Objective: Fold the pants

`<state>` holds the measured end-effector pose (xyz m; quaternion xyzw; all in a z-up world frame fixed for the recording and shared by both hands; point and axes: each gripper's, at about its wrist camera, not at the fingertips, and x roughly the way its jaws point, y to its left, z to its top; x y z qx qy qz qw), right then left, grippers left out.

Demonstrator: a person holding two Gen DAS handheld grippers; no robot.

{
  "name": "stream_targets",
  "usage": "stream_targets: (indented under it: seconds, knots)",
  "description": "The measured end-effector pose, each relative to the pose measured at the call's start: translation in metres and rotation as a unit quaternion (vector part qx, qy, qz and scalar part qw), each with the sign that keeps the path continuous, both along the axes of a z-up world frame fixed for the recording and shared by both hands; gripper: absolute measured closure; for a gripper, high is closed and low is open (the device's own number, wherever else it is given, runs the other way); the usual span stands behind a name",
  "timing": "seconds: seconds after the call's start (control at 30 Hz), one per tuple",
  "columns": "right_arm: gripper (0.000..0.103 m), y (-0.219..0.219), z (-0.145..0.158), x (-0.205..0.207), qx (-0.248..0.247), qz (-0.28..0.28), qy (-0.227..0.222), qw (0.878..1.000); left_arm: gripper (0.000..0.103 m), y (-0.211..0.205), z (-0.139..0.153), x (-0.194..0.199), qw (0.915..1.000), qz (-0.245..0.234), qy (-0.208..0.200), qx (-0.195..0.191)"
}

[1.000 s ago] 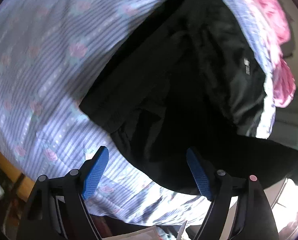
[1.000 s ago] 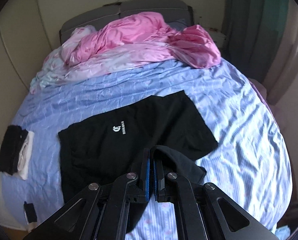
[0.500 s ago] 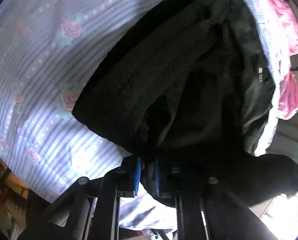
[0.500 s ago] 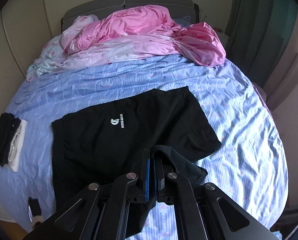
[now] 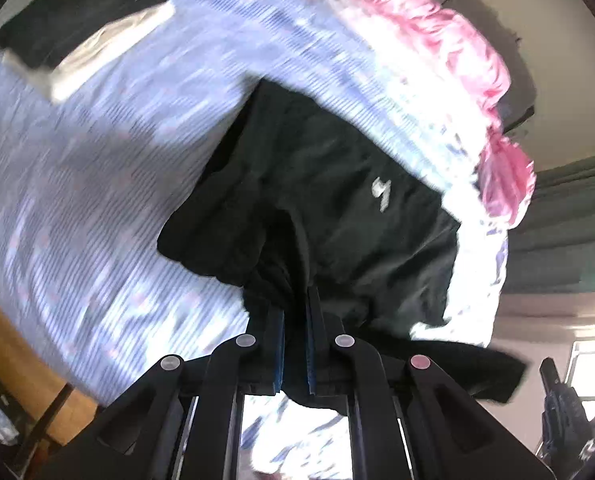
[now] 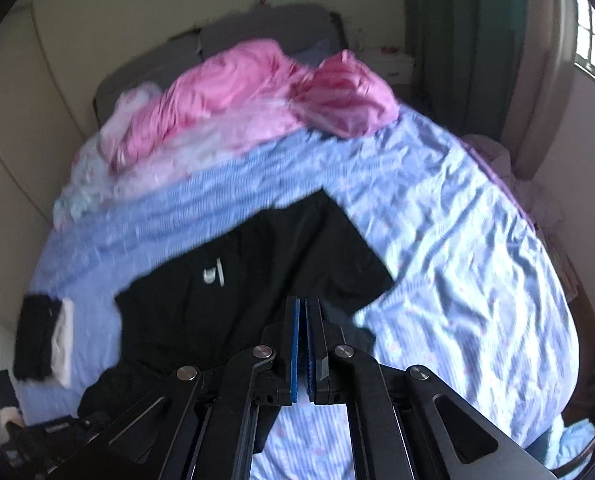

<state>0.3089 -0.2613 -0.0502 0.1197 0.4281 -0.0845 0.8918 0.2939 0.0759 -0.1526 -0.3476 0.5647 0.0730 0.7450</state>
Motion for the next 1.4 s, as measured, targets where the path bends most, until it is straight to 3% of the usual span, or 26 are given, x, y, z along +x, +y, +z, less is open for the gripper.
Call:
stream_targets:
  seconds: [0.23, 0.43, 0.5, 0.53, 0.57, 0.7, 1.0, 1.23, 1.4]
  knots:
    - [0.099, -0.011, -0.001, 0.080, -0.033, -0.009, -0.040, 0.999, 0.093, -0.002, -0.006, 0.067, 0.9992, 0.040, 0.003, 0.001]
    - [0.097, -0.020, -0.036, 0.125, -0.016, 0.040, 0.031, 0.999, 0.093, -0.015, -0.014, 0.109, 0.9985, 0.040, 0.007, 0.035]
    - [0.078, -0.029, -0.052, 0.120, 0.004, 0.033, 0.056, 0.998, 0.093, -0.021, -0.016, 0.113, 0.9983, 0.033, 0.010, 0.048]
    - [0.058, -0.033, -0.061, 0.116, 0.008, 0.029, 0.067, 0.997, 0.093, -0.025, -0.016, 0.114, 0.9981, 0.028, 0.010, 0.054]
    - [0.051, -0.038, -0.070, 0.110, 0.007, 0.020, 0.077, 0.997, 0.093, -0.030, -0.017, 0.114, 0.9977, 0.022, 0.011, 0.064]
    - [0.051, -0.058, -0.101, 0.086, 0.013, 0.007, 0.126, 0.992, 0.093, -0.052, -0.025, 0.110, 0.9948, -0.013, 0.016, 0.100]
    - [0.051, -0.097, -0.170, 0.037, 0.076, -0.010, 0.219, 0.973, 0.093, -0.093, -0.053, 0.087, 0.9883, -0.069, 0.044, 0.129]
    - [0.051, -0.115, -0.221, 0.021, 0.145, -0.023, 0.235, 0.961, 0.093, -0.110, -0.071, 0.078, 0.9844, -0.089, 0.064, 0.138]
    - [0.051, -0.119, -0.247, 0.019, 0.162, -0.021, 0.230, 0.959, 0.093, -0.118, -0.079, 0.076, 0.9819, -0.095, 0.075, 0.145]
